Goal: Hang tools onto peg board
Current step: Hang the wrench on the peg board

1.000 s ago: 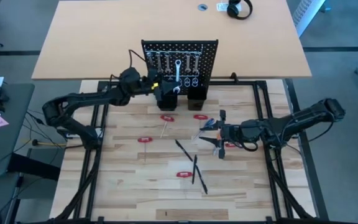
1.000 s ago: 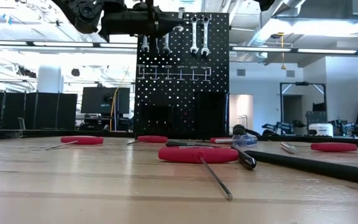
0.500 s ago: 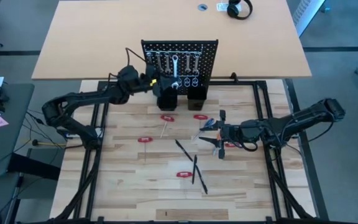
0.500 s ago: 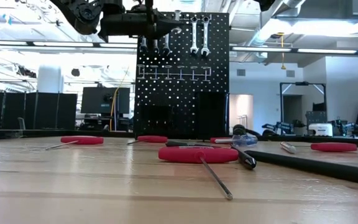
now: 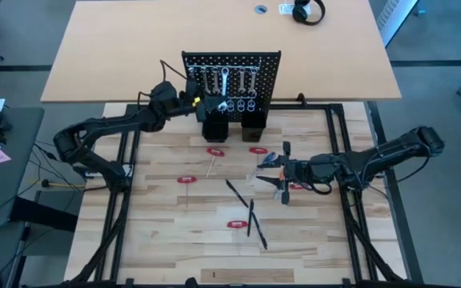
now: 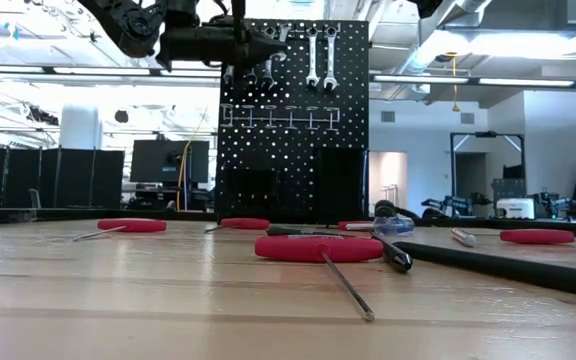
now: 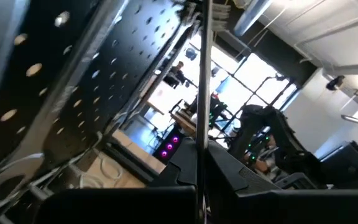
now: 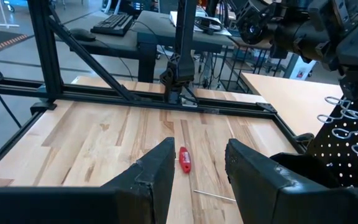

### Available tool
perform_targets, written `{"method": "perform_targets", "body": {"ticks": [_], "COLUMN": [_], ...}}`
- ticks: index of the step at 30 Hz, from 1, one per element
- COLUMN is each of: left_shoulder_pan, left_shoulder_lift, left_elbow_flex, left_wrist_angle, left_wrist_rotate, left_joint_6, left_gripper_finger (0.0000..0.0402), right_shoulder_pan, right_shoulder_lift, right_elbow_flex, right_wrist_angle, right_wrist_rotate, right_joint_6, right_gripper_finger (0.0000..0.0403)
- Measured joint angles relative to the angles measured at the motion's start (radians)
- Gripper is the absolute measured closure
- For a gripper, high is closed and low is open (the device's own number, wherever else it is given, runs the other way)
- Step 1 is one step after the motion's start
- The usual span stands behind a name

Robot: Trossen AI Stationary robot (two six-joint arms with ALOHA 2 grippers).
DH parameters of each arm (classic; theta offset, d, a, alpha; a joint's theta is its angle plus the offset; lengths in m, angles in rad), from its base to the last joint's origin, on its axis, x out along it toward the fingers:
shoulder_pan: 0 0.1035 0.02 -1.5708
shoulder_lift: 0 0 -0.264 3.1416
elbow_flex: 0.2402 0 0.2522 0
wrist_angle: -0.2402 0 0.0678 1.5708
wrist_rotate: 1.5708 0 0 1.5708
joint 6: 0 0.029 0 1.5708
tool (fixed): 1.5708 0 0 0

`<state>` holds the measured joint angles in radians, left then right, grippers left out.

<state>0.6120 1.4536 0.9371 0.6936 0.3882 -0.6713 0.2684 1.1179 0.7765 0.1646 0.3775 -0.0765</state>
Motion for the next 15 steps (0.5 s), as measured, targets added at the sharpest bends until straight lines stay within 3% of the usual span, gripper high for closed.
{"method": "perform_targets", "body": {"ticks": [7, 15], "left_shoulder_pan": [0.003, 0.003], "left_shoulder_lift": [0.0, 0.0], "left_elbow_flex": [0.0, 0.0], "left_wrist_angle": [-0.002, -0.005], "left_wrist_rotate": [-0.03, -0.041], "left_joint_6": [-0.007, -0.011], "left_gripper_finger": [0.0382, 0.0295], "right_shoulder_pan": [0.0, 0.0], "right_shoulder_lift": [0.0, 0.0], "right_elbow_flex": [0.0, 0.0], "right_wrist_angle": [0.0, 0.0], "right_wrist_rotate": [0.0, -0.001], "right_joint_6": [0.0, 0.001], "right_gripper_finger": [0.0251, 0.0251]}}
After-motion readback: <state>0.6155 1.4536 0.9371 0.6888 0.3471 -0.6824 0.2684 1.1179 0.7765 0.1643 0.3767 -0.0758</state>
